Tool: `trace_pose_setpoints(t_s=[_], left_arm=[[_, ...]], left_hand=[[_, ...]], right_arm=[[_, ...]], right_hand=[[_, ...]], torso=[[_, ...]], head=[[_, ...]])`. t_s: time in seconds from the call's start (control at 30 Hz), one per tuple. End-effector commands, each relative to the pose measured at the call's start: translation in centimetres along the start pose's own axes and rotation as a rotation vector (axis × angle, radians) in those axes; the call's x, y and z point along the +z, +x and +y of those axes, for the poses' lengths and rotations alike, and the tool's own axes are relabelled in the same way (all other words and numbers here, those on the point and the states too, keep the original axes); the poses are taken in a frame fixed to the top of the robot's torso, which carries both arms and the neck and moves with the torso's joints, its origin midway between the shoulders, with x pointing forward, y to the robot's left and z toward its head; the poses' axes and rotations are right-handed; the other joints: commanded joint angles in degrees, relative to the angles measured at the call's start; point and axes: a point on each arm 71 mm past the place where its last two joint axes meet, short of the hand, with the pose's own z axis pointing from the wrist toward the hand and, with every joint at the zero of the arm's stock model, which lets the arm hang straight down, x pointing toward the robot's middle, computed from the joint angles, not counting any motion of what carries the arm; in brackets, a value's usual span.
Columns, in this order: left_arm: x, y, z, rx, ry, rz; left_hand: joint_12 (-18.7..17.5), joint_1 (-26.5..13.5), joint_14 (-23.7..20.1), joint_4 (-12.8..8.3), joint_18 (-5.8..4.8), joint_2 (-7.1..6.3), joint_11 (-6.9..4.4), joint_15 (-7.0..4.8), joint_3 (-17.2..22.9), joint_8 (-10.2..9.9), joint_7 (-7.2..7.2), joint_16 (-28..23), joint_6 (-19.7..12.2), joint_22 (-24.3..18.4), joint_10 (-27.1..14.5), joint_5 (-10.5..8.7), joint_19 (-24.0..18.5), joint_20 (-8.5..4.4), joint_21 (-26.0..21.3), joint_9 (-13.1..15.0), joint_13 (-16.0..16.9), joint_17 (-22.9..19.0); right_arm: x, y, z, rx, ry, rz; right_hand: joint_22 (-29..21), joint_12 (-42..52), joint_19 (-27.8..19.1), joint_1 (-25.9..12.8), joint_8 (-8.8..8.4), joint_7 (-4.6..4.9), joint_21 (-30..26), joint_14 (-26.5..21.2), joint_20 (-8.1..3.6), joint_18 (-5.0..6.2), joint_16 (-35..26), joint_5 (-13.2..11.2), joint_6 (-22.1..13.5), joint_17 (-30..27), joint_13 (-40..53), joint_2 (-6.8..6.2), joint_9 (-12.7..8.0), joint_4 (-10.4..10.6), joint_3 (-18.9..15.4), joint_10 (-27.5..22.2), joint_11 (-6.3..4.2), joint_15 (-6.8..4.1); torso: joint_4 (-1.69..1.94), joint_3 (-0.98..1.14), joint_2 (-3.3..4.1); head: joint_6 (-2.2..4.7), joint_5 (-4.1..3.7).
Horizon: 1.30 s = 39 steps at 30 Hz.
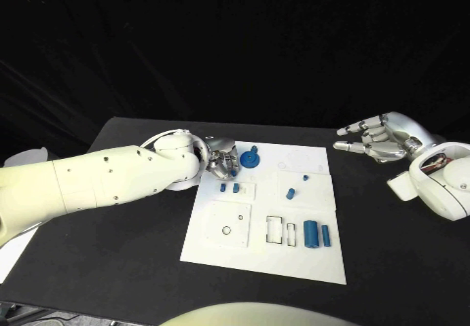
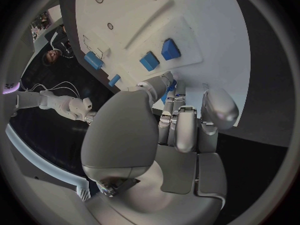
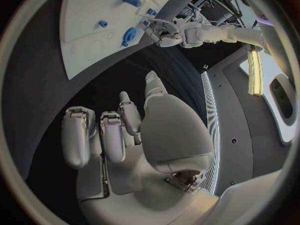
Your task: Assemble the parts on the task board
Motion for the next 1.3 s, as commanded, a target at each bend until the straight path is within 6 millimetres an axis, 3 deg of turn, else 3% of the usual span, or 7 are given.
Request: trace_pose_setpoints(t_s=[0.03, 0.43, 0.57, 0.73, 0.93, 1.07, 1.3], left_arm=[[0.0, 0.2, 0.1, 0.01, -0.015, 0.024], [-0.1, 0.0, 0.4, 0.005, -0.025, 0.008], [-0.2, -0.3, 0.9, -0.009, -0.027, -0.022], [-0.6, -1.2, 2.0, -0.117, -0.007, -0.119], [-1.3, -2.0, 3.4, -0.561, 0.041, -0.18], [-1.7, -2.3, 4.0, -0.973, 0.106, -0.187], [-2.5, -2.9, 4.3, -1.374, 0.195, -0.244]], left_hand=[[-0.31, -0.83, 2.05, -0.04, -0.31, -0.03, 0.06, 0.51, -0.14, -0.22, 0.12, -0.18, -0.6, -0.54, -0.85, -0.1, 0.41, 0.48, -0.64, -0.16, -0.12, -0.41], [-0.32, -1.0, 1.95, -0.04, -0.2, -0.18, 0.43, 0.78, -0.17, -0.16, 0.45, -0.36, -0.85, -1.01, -1.98, 0.08, 0.34, 0.73, -1.24, -0.3, -0.15, -0.94], [-0.28, -0.94, 1.84, -0.25, -0.04, -0.46, 0.8, 1.1, -0.47, -0.26, 0.63, -0.52, -2.87, -1.65, -4.65, 0.28, 0.27, 1.06, -2.07, -0.49, -0.22, -1.53], [-0.14, -0.9, 1.71, -0.23, 0.04, -0.16, 1.23, 1.4, -1.02, -0.05, 1.07, -0.7, -3.52, -2.06, -6.67, 1.05, 0.26, 1.35, -2.62, -0.37, -0.23, -2.16], [0.98, 1.52, 1.18, -1.34, 0.84, 1.4, 1.65, 1.63, 1.43, 0.62, 2.03, -1.27, -1.45, -5.6, -5.32, 1.54, -1.2, 1.61, -6.96, -0.13, -0.01, -3.32], [1.8, 1.95, -1.03, -1.88, 1.86, 1.87, 1.88, 1.93, 3.09, 0.86, 2.49, -4.39, -0.41, -10.24, -4.53, 1.54, -3.72, 1.86, -12.75, -0.14, 0.01, -9.14], [2.66, -1.21, -6.78, -0.64, 4.07, 2.32, 1.92, 2.18, 1.7, 0.7, 2.27, -10.71, -0.59, -19.97, -5.58, 3.9, -10.05, 2.28, -25.22, -0.24, 0.0, -20.38]], right_arm=[[0.0, 0.1, 0.1, -0.003, -0.009, 0.013], [0.0, 0.1, -0.3, -0.012, 0.014, 0.024], [0.1, 0.2, -0.5, -0.083, 0.031, 0.046], [0.1, 1.0, -0.5, -0.261, 0.024, 0.089], [0.3, 2.5, 0.2, -0.502, -0.011, 0.137], [0.4, 4.2, 0.9, -0.636, -0.038, 0.17], [0.9, 6.7, 1.2, -0.76, -0.06, 0.211]], right_hand=[[0.02, -0.15, -0.2, -0.11, -0.02, 0.04, -0.26, 5.32, 0.03, 0.78, -0.29, 0.27, 0.46, 11.99, 0.11, 0.31, 0.1, 0.03, -0.38, -0.11, -0.19, -0.4], [-1.05, -2.56, -0.64, 0.49, -0.04, 0.02, -0.85, 5.12, 0.0, 1.0, -0.84, 0.53, 0.47, 11.24, -1.66, 0.96, 0.09, -0.15, -0.46, -1.49, -0.22, -0.44], [-6.61, -31.33, -3.09, 4.85, 0.21, -0.27, -4.23, 4.03, -0.32, 2.1, -3.83, 0.58, 1.27, 7.47, -22.45, 2.83, 0.21, -1.67, 1.02, -16.7, -0.63, -0.83], [-8.77, -49.45, -3.51, 10.08, 0.56, 0.0, -5.76, 3.56, -0.21, 2.45, -6.2, -0.61, 3.87, 4.67, -38.65, 3.04, 0.44, -2.35, 3.69, -20.5, 0.23, -0.46], [-9.25, -59.52, -3.0, 12.94, -0.08, -0.63, -6.29, 3.64, 0.07, 2.41, -7.16, -1.85, 6.77, 3.59, -53.51, 1.38, 0.2, -2.26, 8.68, -14.56, -0.12, -0.56], [-9.43, -61.84, -2.83, 12.9, -0.23, -1.21, -6.47, 3.69, -0.12, 2.5, -7.36, -3.36, 7.63, 3.33, -57.93, -0.01, 0.03, -1.72, 11.4, -13.1, -0.16, -0.53], [-10.18, -64.02, -2.95, 12.21, -0.41, -1.39, -6.99, 3.62, -0.1, 2.59, -7.84, -4.64, 6.94, 2.69, -61.5, -1.5, -0.38, -0.99, 13.87, -13.35, -0.13, -0.62]], torso=[[-0.02, 0.02, 0.02], [-0.01, 0.0, 0.0], [-0.01, -0.07, -0.02], [0.0, -0.01, -0.05], [-0.01, -0.03, -0.05], [0.11, -0.09, -0.04], [0.11, -0.08, 0.06]], head=[[0.0, 0.0], [0.03, -0.14], [0.19, -0.34], [0.42, -0.55], [0.97, -1.58], [1.36, -2.89], [1.83, -4.09]])
